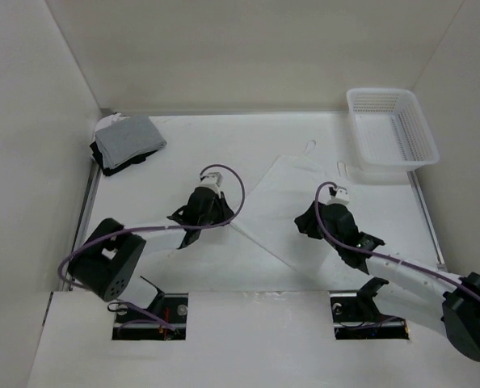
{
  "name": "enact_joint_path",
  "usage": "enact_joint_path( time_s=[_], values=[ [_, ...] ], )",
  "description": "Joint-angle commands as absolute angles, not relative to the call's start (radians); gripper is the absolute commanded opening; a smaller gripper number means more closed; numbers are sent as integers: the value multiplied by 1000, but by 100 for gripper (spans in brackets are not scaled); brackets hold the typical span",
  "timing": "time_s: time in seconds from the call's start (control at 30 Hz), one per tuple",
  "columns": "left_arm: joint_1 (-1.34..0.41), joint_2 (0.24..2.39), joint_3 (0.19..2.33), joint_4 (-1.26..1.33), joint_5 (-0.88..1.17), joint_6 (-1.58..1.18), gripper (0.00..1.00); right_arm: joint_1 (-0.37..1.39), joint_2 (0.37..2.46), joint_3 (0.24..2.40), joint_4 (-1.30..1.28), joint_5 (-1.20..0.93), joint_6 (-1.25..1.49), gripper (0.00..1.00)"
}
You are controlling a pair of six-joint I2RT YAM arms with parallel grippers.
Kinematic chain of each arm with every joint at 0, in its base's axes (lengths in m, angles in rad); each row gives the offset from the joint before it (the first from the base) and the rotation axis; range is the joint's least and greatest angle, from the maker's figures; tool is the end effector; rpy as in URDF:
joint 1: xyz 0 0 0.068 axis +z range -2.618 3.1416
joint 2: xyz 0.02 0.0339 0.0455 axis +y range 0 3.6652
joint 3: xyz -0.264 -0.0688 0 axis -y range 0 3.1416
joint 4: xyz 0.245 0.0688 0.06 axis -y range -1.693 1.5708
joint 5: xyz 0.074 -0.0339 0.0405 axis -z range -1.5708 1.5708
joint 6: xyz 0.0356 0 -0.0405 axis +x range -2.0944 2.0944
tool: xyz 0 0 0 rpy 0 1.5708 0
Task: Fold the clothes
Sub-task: Flatten the tank top out
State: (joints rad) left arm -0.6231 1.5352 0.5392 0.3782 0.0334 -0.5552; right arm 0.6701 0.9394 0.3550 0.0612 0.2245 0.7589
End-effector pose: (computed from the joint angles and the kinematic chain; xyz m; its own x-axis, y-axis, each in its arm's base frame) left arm 0.2295 -0.1664 0.1408 -0.7188 -0.1322 -0.6825 0.2665 0.8544 -0.4461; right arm 0.1584 0.1154 0.1872 -0.5968 0.3830 -0.7051 -0.0602 0.8549 0.5154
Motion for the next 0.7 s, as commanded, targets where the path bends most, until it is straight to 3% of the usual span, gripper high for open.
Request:
enact_joint_path(
  time_s=[0.0,0.13,0.3,0.37,0.4,0.5,0.67],
  values=[
    [-535,1335,470,368,-63,-640,3,602,1052,405,146,224,759,43],
    [-446,1134,329,304,-127,-742,3,594,1264,534,179,203,727,29],
    [-360,909,174,207,-160,-873,5,628,1413,634,153,227,712,24],
    [-344,833,137,173,-163,-899,5,642,1379,617,146,285,704,28],
    [-323,774,114,140,-166,-910,6,651,1341,601,129,335,697,38],
    [-286,714,106,74,-169,-923,6,641,1298,592,52,397,701,47],
    [-281,666,81,60,-169,-959,6,578,1366,639,-37,422,706,47]
  ],
)
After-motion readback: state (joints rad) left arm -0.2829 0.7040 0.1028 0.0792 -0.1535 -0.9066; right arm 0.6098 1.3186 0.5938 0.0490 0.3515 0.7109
